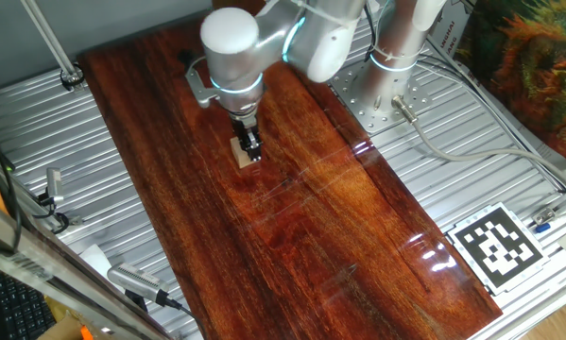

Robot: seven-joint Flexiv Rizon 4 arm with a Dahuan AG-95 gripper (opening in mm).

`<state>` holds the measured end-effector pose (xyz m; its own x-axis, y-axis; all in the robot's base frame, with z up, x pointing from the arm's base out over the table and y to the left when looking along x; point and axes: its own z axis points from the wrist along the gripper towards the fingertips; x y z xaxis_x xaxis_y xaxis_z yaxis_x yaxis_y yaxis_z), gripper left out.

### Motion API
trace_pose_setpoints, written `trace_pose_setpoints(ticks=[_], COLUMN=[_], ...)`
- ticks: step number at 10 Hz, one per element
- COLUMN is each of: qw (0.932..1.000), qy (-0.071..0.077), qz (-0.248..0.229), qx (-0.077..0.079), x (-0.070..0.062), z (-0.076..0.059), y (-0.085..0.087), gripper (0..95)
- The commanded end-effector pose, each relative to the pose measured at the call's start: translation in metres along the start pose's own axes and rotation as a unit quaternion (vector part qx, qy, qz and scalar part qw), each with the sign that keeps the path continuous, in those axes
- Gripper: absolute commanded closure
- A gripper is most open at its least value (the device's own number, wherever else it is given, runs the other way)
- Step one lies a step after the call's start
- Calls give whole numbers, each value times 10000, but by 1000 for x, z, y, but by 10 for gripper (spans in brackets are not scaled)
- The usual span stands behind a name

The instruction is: Hold a small block with the gripper and sweep it from left to right on the table

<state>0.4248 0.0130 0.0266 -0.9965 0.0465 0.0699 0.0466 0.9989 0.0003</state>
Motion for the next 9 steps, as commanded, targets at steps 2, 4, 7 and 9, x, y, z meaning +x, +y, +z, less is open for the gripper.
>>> trace_pose_setpoints(ticks=[2, 4, 7, 9], qw=[9999, 9997, 9997, 9998], qy=[23, -196, 201, -78], qz=[4, -45, 80, 110], qx=[105, 152, -84, -116], x=[2, 4, 7, 9], z=[43, 44, 44, 44], y=[1, 2, 2, 2], gripper=[950, 950, 950, 950])
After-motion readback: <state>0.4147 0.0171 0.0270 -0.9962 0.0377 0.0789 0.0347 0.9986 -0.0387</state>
